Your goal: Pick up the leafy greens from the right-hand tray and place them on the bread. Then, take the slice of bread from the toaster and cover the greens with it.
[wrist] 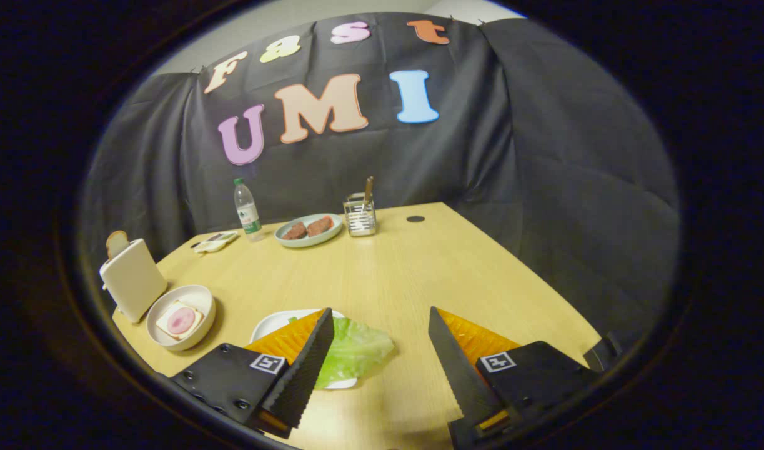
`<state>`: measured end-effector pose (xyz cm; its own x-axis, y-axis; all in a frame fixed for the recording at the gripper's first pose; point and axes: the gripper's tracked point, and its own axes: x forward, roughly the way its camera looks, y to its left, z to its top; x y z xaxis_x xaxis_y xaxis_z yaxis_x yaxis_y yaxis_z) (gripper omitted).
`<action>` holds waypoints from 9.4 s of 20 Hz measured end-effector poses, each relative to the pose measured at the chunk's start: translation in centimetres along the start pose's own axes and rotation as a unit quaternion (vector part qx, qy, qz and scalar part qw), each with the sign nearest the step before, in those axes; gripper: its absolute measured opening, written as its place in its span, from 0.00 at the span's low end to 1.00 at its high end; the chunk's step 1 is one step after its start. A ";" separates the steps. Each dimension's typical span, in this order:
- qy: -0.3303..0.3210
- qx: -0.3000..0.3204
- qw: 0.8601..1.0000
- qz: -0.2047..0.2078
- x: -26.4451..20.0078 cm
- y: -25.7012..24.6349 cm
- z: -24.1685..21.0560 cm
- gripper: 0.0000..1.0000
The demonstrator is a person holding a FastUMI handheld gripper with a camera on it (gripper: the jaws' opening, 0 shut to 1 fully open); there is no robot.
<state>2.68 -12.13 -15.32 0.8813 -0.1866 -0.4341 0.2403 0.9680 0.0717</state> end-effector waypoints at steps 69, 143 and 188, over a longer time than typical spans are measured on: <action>-0.020 0.079 0.947 0.310 -6.1 37.2 4.7 0.03; 0.100 0.016 0.927 0.360 -7.9 64.7 0.3 0.87; 0.007 0.195 0.934 0.300 -8.7 41.0 2.4 0.10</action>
<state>5.85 28.82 -6.48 0.8998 0.3752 -0.2229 -0.1630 0.7627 0.6259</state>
